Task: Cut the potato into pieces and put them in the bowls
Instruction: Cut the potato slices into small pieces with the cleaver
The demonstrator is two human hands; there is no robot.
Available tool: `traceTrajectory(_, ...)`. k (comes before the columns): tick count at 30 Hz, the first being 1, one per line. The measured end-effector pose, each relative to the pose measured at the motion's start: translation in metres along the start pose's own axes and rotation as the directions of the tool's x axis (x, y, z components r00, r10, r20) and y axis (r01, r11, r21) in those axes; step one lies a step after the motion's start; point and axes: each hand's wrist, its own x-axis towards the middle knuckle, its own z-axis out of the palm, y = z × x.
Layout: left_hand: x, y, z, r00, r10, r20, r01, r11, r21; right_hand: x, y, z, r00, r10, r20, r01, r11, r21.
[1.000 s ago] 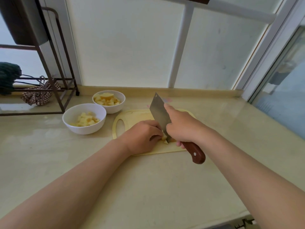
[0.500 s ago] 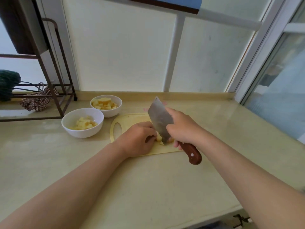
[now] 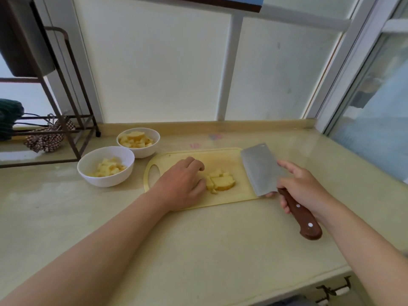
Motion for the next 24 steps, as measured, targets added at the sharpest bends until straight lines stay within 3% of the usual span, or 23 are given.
traceTrajectory(8,-0.002,0.015,0.0,0.981,-0.11,0.162,0.099,0.993,0.07,0.006,0.014,0.007,0.988,0.011,0.155,0.004,0.996,-0.095)
traceTrajectory(10,0.002,0.028,0.005,0.96,-0.169,0.222,0.14,0.98,0.143,0.006,0.012,0.014,0.987,-0.019,0.162,0.051,0.98,-0.194)
traceTrajectory(12,0.008,0.041,0.019,0.934,-0.252,0.255,0.2,0.957,0.211,0.007,0.011,0.022,0.982,-0.078,0.173,0.142,0.906,-0.4)
traceTrajectory(14,0.015,0.054,0.033,0.903,-0.349,0.249,0.295,0.928,0.228,0.007,0.012,0.032,0.975,-0.1,0.2,0.197,0.807,-0.557)
traceTrajectory(17,0.027,0.07,0.047,0.865,-0.461,0.196,0.431,0.885,0.179,0.002,0.009,0.045,0.968,-0.124,0.217,0.238,0.72,-0.652)
traceTrajectory(21,0.038,0.079,0.053,0.84,-0.532,0.106,0.513,0.843,0.165,-0.003,0.008,0.052,0.961,-0.14,0.239,0.265,0.715,-0.647)
traceTrajectory(24,0.042,0.087,0.052,0.867,-0.488,0.103,0.47,0.869,0.155,-0.002,0.009,0.05,0.949,-0.159,0.273,0.298,0.737,-0.607)
